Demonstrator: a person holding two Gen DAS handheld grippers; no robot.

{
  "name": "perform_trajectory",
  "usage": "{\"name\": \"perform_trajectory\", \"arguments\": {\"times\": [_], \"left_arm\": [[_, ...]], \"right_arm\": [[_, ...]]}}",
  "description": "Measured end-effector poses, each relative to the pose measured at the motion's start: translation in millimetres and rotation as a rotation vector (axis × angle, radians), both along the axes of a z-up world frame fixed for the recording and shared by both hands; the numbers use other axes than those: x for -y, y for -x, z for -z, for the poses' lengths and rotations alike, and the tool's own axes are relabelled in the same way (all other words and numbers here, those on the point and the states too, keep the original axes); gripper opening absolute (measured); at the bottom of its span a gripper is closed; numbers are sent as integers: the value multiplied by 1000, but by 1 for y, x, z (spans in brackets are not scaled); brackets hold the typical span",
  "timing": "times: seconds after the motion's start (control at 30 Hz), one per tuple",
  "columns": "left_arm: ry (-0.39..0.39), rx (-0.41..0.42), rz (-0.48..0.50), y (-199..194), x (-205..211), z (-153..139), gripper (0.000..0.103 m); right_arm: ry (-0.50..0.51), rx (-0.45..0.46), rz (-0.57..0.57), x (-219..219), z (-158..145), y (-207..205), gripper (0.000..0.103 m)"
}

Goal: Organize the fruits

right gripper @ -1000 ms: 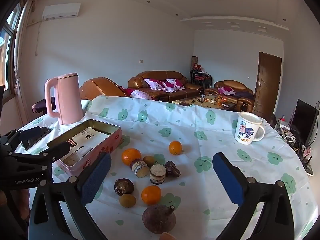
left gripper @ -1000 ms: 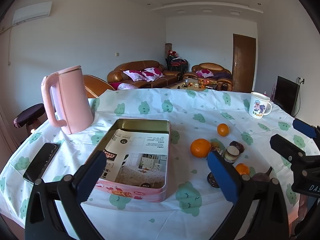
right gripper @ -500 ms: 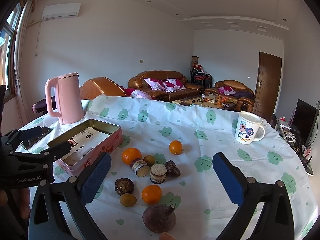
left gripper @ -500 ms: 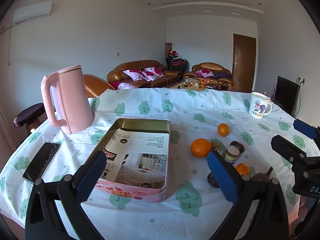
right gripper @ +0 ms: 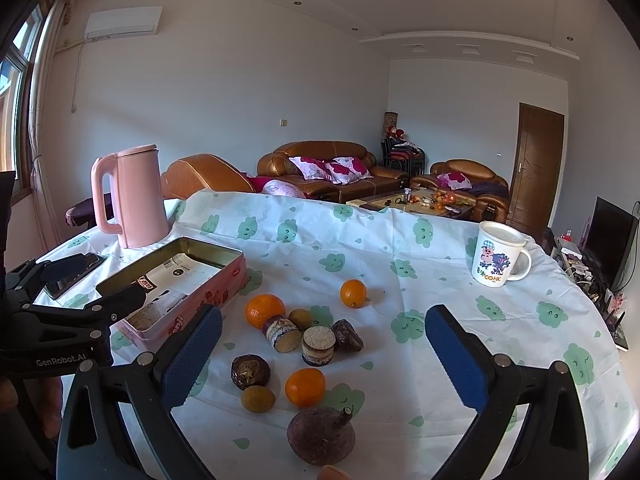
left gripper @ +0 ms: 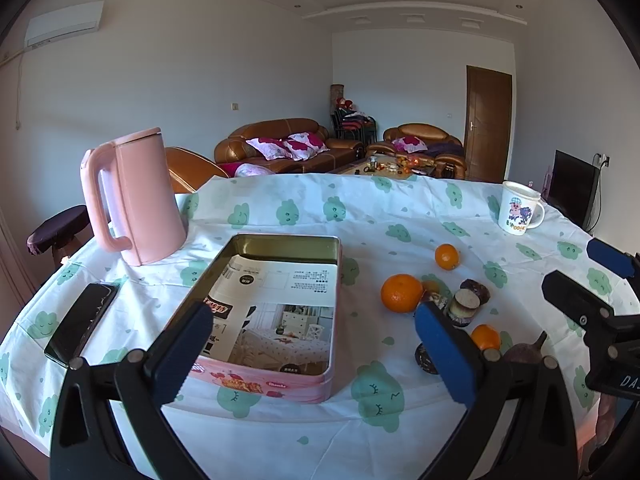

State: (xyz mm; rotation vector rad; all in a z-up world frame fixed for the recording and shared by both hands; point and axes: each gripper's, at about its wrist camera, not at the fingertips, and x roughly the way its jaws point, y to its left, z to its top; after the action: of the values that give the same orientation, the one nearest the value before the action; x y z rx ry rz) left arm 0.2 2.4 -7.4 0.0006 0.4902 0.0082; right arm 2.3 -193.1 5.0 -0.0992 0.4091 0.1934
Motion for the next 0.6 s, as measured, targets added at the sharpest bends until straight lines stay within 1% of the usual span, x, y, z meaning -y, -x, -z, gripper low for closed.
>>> {"name": "perform_trajectory", "arguments": {"times": [0.6], "left_arm": [[0, -3, 0, 0, 0, 1, 103]], "right_arm": [[0, -5, -1, -2, 5, 1, 102]]}}
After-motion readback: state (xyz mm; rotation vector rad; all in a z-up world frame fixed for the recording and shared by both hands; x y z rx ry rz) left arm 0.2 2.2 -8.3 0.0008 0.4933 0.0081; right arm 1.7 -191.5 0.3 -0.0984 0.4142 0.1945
